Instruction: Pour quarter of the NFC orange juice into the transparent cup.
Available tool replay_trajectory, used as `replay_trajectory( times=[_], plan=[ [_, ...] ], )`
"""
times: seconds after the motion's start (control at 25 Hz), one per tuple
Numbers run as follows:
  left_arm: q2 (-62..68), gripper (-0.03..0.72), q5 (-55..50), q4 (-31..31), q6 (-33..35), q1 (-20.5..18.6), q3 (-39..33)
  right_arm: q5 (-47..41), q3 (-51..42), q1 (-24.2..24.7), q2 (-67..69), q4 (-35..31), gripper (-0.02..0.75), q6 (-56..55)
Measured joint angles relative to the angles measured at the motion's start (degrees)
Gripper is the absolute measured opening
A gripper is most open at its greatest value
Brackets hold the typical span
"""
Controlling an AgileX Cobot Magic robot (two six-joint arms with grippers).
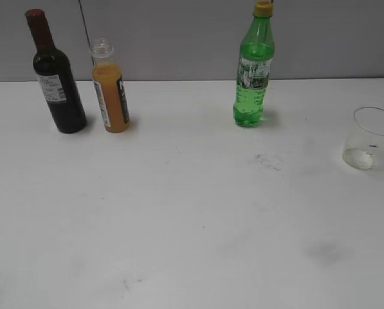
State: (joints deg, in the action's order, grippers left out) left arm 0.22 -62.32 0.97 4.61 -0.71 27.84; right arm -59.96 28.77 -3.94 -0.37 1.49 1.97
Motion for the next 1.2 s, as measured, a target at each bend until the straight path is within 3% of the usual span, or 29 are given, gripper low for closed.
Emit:
replay_trajectory(
  times=[0.76, 1.2],
  plan=[
    [0.0, 0.234, 0.0, 0.0, 0.0, 0.0, 0.0, 1.93, 0.6, 0.0, 1.37, -0.14, 0.573, 0.0],
    [0.0, 0.234, 0.0, 0.0, 0.0, 0.0, 0.0, 24.59, 0.93, 0.0, 18.6, -0.66, 0.573, 0.0]
  ],
)
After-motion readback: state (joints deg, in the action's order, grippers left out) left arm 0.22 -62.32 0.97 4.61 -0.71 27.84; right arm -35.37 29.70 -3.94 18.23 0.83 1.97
